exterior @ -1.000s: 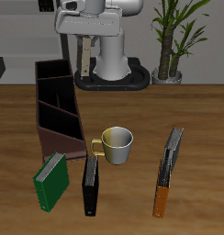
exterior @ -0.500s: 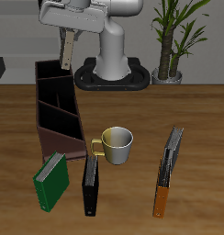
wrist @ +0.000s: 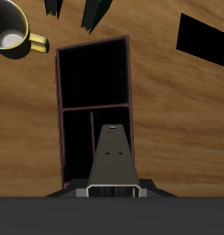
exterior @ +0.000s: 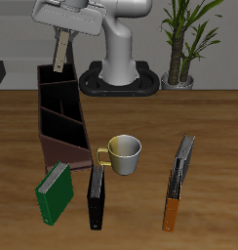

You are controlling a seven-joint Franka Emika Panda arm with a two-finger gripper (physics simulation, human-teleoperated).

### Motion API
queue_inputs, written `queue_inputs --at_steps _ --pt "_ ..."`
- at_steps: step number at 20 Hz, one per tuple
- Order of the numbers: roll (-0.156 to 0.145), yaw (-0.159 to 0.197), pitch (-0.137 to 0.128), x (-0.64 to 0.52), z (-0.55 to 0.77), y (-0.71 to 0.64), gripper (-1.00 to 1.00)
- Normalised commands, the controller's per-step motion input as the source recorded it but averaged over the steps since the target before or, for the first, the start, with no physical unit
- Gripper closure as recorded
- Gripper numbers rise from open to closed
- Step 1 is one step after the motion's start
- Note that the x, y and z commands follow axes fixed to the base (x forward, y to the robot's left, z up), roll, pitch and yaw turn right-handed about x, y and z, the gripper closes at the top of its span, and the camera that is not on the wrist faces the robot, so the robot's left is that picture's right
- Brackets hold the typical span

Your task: Place the yellow book into the right desk caddy's back compartment

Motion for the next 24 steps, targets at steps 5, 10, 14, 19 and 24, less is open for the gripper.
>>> queue_inputs --at_steps 5,10,14,19,24 --pt "-0.012 -0.011 -0.016 0.05 0.08 -0.05 1.00" --pt "-0.006 -0.011 -0.037 0.06 0.12 0.03 1.00" --pt "0.006 -0.005 -0.010 0.07 0.03 0.02 1.00" --pt "0.015 -0.022 0.009 0.12 -0.08 0.07 1.00" --pt "0.001 -0.031 0.013 0.11 -0.11 0.07 1.00"
